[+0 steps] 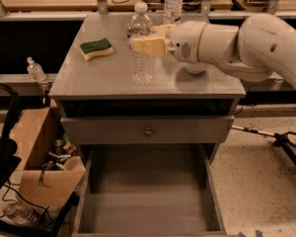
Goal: Pick water bottle from middle drawer and place on counter
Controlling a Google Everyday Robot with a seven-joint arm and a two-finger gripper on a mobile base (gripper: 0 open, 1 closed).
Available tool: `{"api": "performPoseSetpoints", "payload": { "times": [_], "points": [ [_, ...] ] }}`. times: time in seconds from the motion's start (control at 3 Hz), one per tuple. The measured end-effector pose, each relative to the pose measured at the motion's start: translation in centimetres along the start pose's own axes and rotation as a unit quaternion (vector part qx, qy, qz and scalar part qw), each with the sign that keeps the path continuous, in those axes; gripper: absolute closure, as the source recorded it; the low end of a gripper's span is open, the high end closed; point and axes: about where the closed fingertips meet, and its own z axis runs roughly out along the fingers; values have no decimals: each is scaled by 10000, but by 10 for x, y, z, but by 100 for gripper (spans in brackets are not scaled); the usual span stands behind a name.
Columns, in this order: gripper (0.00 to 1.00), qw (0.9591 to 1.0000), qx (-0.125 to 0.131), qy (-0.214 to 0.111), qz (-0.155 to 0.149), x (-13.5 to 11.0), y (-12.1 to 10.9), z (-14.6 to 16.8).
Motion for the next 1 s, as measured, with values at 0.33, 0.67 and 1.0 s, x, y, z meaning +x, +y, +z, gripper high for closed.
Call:
{"api": "performPoseSetpoints", "payload": {
  "times": [0.33, 0.67, 1.0],
  "points": [
    [100, 9999, -22, -11, -132, -11, -27, 54],
    [100, 9998, 126, 15, -168, -8, -41, 81],
    [100, 9996, 245, -70, -95, 7, -60, 98]
  ]
}}
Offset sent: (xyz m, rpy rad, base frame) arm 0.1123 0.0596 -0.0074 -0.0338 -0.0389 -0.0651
